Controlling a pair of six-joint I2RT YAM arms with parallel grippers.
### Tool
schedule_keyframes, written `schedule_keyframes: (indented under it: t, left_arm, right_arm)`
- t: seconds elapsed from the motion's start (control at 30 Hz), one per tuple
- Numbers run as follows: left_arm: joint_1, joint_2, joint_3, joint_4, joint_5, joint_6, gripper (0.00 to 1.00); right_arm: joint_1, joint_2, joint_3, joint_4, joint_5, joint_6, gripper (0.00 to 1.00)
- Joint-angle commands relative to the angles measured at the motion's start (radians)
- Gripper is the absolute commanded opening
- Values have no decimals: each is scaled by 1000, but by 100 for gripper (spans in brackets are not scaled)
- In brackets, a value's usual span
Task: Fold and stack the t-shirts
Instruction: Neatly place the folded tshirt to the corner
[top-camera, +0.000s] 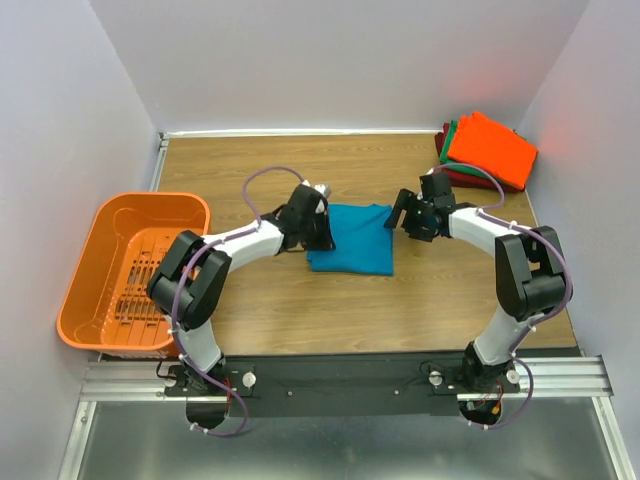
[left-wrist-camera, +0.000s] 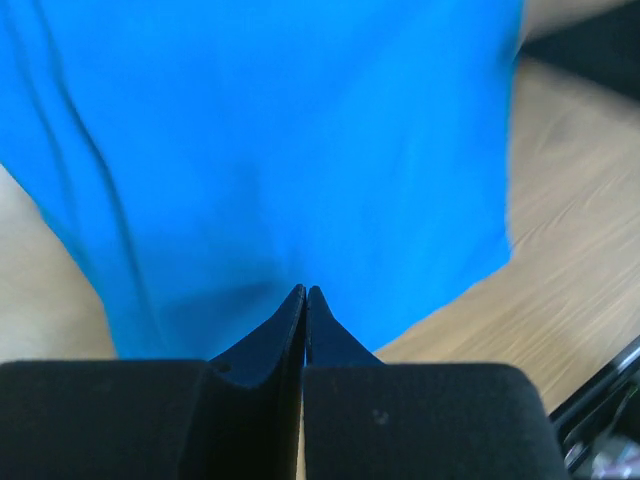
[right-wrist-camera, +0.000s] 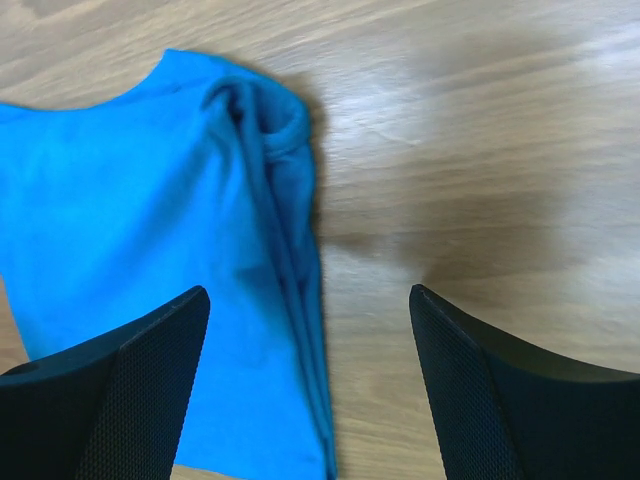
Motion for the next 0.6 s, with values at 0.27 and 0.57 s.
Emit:
schedule_keyframes:
  t: [0.27, 0.57]
  left_arm:
    - [-59, 83, -129, 114, 61, -32, 6]
    - [-62, -12, -62, 48, 52, -6, 6]
  right_arm:
    - [15, 19, -61, 136, -61, -22, 87]
    - [15, 22, -80, 136, -54, -28, 86]
